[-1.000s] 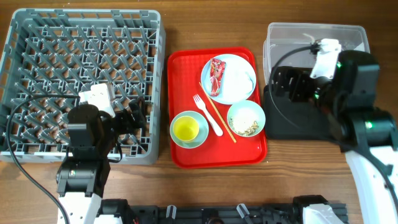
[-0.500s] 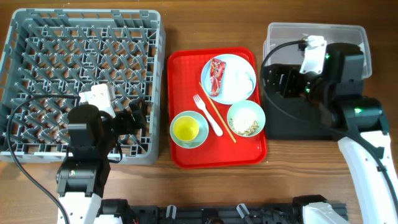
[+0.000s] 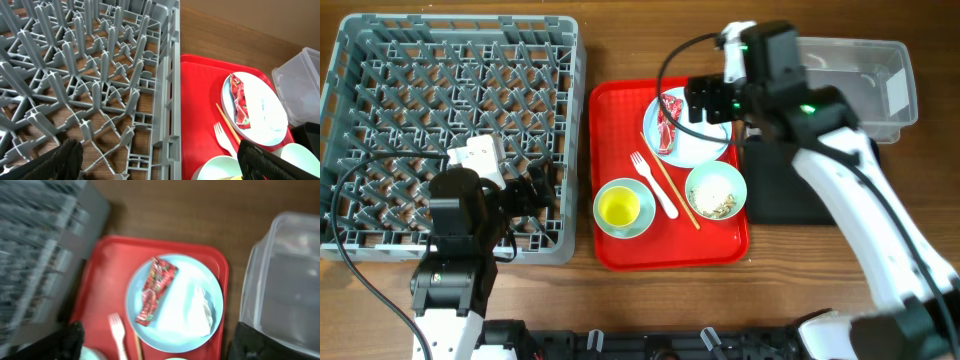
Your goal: Sort waste into correct bins and load items into the dishwasher rack
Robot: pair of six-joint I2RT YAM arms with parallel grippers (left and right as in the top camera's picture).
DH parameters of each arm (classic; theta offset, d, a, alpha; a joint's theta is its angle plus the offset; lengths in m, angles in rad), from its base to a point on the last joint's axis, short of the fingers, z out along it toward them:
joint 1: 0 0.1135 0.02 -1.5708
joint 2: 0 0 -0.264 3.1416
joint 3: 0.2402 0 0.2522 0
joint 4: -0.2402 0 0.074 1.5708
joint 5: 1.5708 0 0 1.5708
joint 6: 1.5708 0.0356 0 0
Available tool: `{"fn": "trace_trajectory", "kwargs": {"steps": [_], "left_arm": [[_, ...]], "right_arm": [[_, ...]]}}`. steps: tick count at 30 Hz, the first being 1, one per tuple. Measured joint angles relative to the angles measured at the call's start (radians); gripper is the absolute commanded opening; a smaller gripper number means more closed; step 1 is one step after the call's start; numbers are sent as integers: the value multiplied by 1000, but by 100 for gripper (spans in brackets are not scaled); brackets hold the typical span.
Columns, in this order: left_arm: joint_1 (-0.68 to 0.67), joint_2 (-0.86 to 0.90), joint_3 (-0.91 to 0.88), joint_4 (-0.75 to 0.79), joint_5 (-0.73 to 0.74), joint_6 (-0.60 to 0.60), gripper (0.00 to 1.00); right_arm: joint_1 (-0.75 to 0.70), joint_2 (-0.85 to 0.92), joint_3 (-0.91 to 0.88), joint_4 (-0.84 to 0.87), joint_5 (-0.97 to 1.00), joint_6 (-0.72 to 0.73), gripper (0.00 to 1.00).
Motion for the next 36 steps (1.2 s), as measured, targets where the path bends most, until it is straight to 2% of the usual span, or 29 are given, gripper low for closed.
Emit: {"fn": "trace_trajectory", "kwargs": {"steps": [6, 10, 19, 22, 24, 26, 31, 32, 36], "left_arm": [[0, 0, 0, -3, 0, 0, 100], [0, 0, 0, -4, 0, 0, 100], [0, 0, 0, -19, 0, 0, 100], [0, 0, 0, -29, 0, 0, 100], [0, 0, 0, -31, 0, 0, 100], [0, 0, 0, -31, 0, 0, 100], [0, 0, 0, -31, 0, 0, 100], [0, 0, 0, -31, 0, 0, 100], [0, 0, 0, -31, 0, 0, 100]], "right_arm": [[5, 184, 0, 15, 56, 65, 80], [5, 309, 0, 32, 80, 113, 80], [5, 461, 0, 58, 110, 197, 76], [5, 480, 0, 52, 125, 220, 66], [5, 482, 0, 49, 129, 238, 50], [5, 482, 0, 42, 132, 247, 40], [5, 482, 0, 18, 135, 260, 8], [5, 482, 0, 14, 136, 269, 4], [5, 482, 0, 0, 136, 264, 4]]}}
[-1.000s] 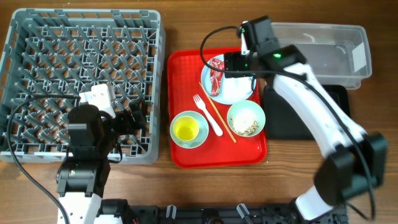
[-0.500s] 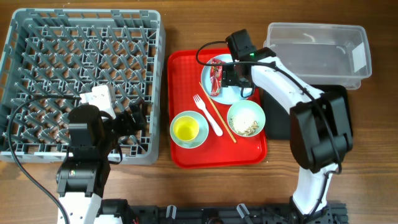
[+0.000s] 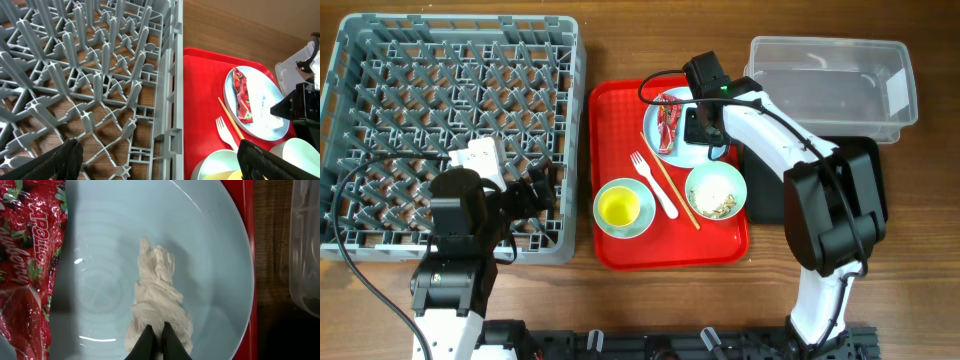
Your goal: Sort waste into correct bins and load items into the dishwasher rack
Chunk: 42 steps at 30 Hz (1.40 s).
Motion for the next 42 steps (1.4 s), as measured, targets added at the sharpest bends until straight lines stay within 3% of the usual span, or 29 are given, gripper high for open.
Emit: {"fn": "trace_trajectory", "kwargs": {"steps": [10, 18, 19, 21, 22, 25, 34, 42], "left_arm": [[0, 0, 0, 0, 0, 0, 100], [0, 0, 0, 0, 0, 0, 100], [0, 0, 0, 0, 0, 0, 100], [0, 0, 0, 0, 0, 0, 100], [0, 0, 0, 0, 0, 0, 100], [0, 0, 0, 0, 0, 0, 100], [0, 0, 0, 0, 0, 0, 100], [0, 0, 0, 0, 0, 0, 100]], "right_arm": [[-20, -77, 14, -22, -1, -11, 4], [-220, -330, 70, 27, 0, 18, 5], [-249, -342, 73, 30, 0, 23, 17], [-299, -350, 74, 35, 4, 37, 66], [-323, -349, 74, 43, 3, 37, 77], [-359, -341, 74, 66, -10, 40, 71], [-350, -341, 74, 85, -192, -6, 73], [-96, -338, 74, 86, -200, 6, 78]]}}
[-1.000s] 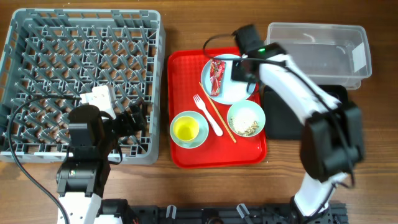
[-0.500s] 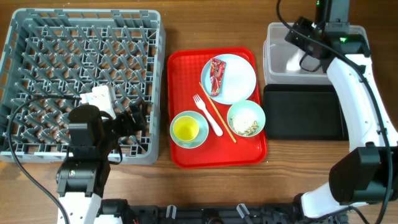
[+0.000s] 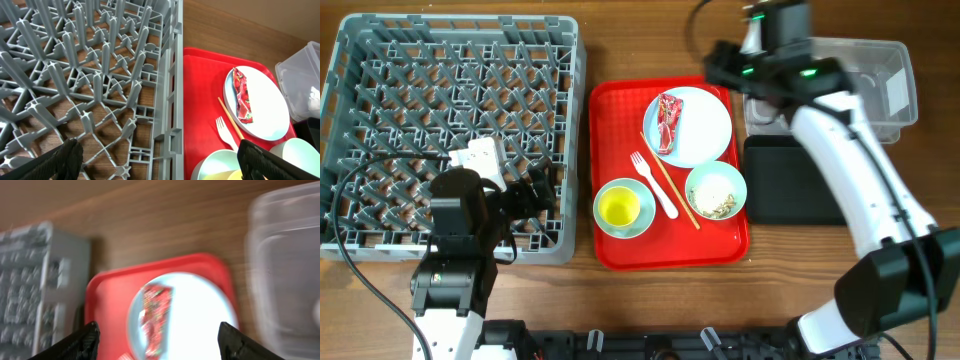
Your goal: Sort waste into correct bins and load items into the dishwasher rack
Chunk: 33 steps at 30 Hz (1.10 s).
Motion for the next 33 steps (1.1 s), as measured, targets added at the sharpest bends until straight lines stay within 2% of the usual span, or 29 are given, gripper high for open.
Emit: {"fn": "trace_trajectory", "kwargs": {"steps": [4, 8, 17, 21, 28, 30, 31, 32, 33], "left_arm": [[0, 0, 0, 0, 0, 0, 100], [0, 0, 0, -11, 0, 0, 100], [0, 0, 0, -26, 0, 0, 100], [0, 0, 0, -26, 0, 0, 100], [0, 0, 0, -26, 0, 0, 100], [0, 0, 0, -26, 0, 0, 100], [0, 0, 0, -26, 0, 0, 100], [0, 0, 0, -26, 0, 0, 100], [0, 0, 0, -26, 0, 0, 100]], "right_arm": [[126, 45, 0, 0, 64, 53, 78], [171, 148, 0, -10, 96, 132, 77], [179, 318, 0, -16, 116, 203, 75], [179, 373, 0, -16, 109, 214, 70], [179, 404, 0, -23, 109, 242, 51], [179, 404, 0, -24, 109, 245, 36], [179, 404, 0, -26, 109, 250, 22], [179, 404, 0, -27, 109, 251, 14], [179, 404, 0, -30, 109, 246, 9]]}}
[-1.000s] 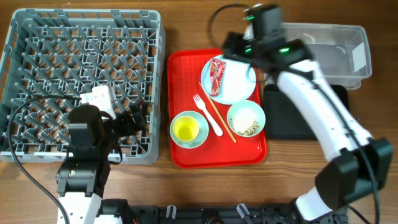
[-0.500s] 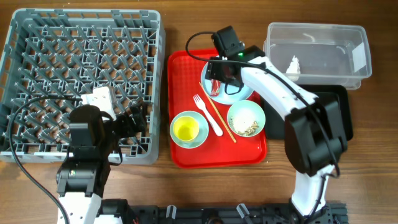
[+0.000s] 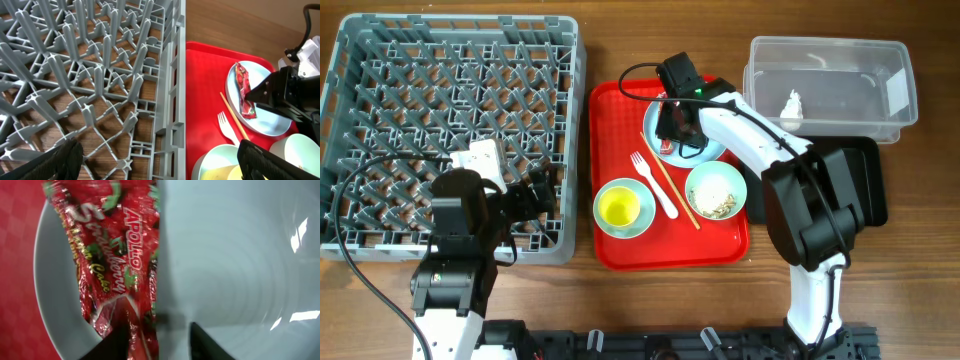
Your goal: Sort waste into correct bins and load items into the dishwasher rack
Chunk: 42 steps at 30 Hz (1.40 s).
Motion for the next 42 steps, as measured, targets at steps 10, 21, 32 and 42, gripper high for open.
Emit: {"fn": "trace_trajectory", "kwargs": {"steps": [10, 21, 32, 42], "left_arm": [[0, 0, 0, 0, 0, 0, 100], [0, 0, 0, 0, 0, 0, 100], [0, 0, 0, 0, 0, 0, 100], [0, 0, 0, 0, 0, 0, 100]], "right_arm": [[0, 0, 0, -21, -10, 9, 4], [-51, -206, -3, -53, 58, 8, 5], [-136, -351, 1, -35, -41, -56, 62], [-12, -174, 1, -25, -52, -79, 62]]}}
